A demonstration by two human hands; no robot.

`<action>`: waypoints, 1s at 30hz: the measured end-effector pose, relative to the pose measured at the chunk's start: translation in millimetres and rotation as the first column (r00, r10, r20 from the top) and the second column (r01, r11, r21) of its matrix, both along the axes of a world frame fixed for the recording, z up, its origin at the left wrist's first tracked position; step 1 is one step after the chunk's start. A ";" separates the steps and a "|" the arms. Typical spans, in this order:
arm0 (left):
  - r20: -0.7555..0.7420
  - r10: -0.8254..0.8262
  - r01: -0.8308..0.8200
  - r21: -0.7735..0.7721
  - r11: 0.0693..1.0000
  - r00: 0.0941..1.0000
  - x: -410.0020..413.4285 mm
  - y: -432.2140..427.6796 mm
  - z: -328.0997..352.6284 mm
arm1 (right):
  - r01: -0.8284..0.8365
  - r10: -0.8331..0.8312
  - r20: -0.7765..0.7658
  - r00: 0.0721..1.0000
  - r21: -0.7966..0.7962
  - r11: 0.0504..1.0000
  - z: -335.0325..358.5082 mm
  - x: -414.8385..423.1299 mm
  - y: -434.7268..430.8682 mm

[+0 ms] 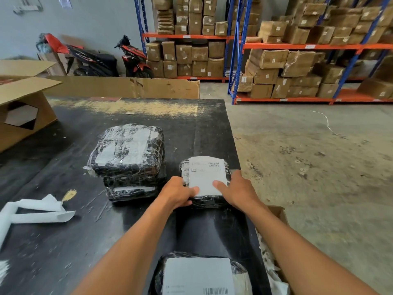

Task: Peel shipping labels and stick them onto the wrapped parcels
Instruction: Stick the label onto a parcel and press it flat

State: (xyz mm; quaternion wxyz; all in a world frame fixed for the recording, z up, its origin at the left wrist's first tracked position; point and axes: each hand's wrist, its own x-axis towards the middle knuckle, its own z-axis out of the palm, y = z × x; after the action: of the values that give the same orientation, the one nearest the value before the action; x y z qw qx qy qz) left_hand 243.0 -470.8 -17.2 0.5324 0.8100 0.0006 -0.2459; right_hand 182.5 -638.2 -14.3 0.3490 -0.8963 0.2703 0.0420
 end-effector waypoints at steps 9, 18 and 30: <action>0.082 -0.232 0.194 0.329 0.924 0.969 3.0 -1.9 16.0 | 0.052 -0.052 0.052 0.997 0.011 0.999 -8.5 4.4 -11.9; 0.377 -0.329 0.115 0.490 0.864 0.866 14.0 -15.8 -10.7 | 0.120 -0.117 0.029 0.993 -0.106 0.987 -6.7 18.5 -4.8; 0.353 0.107 -0.202 0.243 0.949 0.929 24.9 -30.4 -23.4 | 0.301 -0.301 -0.030 0.953 0.010 0.953 -25.7 46.6 8.8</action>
State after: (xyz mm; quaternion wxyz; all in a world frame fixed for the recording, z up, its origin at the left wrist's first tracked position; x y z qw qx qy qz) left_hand 267.8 -501.2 -40.5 0.4248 0.9033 0.0085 -0.0589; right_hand 229.1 -629.4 -40.0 0.3541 -0.8414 0.4082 0.0028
